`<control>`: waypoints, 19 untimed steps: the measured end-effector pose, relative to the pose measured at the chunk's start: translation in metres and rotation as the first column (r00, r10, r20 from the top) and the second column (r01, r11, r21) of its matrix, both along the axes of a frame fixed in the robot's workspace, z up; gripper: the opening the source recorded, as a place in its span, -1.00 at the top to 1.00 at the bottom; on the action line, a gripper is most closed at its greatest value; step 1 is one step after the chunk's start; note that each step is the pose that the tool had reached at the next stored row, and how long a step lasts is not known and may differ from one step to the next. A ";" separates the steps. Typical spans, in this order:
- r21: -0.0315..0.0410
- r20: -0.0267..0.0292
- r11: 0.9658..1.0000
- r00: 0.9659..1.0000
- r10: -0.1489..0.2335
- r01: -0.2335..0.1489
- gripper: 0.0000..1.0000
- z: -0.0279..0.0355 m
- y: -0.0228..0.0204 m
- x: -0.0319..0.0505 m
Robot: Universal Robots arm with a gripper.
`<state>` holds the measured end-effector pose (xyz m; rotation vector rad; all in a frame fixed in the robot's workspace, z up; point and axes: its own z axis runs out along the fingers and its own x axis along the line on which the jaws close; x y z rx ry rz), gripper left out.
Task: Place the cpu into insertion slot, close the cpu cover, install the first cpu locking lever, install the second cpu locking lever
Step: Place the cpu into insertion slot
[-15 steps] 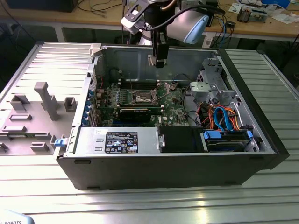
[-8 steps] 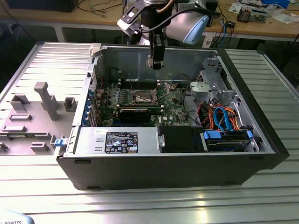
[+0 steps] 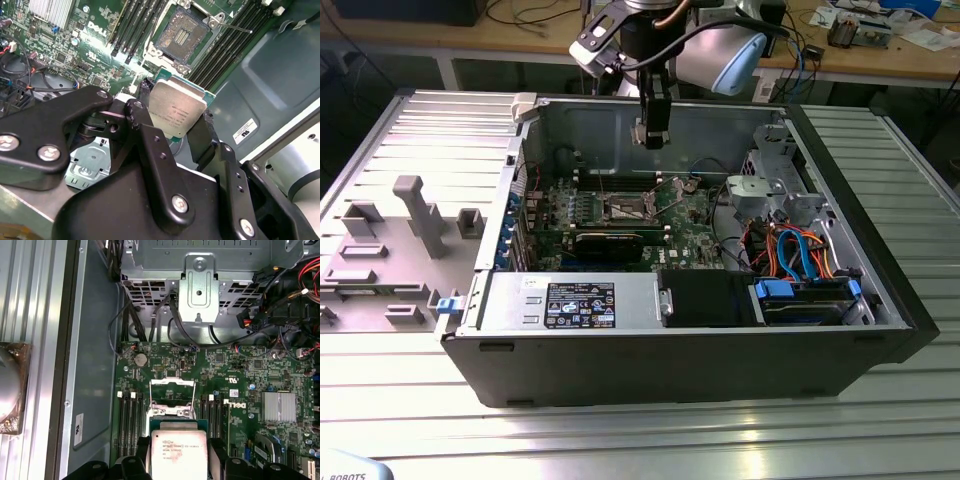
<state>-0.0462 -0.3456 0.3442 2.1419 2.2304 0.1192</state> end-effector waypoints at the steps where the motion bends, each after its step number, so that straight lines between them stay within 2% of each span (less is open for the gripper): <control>1: 0.000 0.000 1.000 1.000 0.000 0.000 -0.08 0.0000 0.0000 0.0000; 10: 0.000 0.000 1.000 1.000 -0.003 0.003 -0.08 -0.0003 0.0000 -0.0001; 14: 0.000 0.000 1.000 1.000 -0.025 0.025 -0.08 -0.0010 0.0000 -0.0003; 19: 0.000 0.000 1.000 1.000 -0.026 0.026 -0.08 -0.0010 0.0000 -0.0003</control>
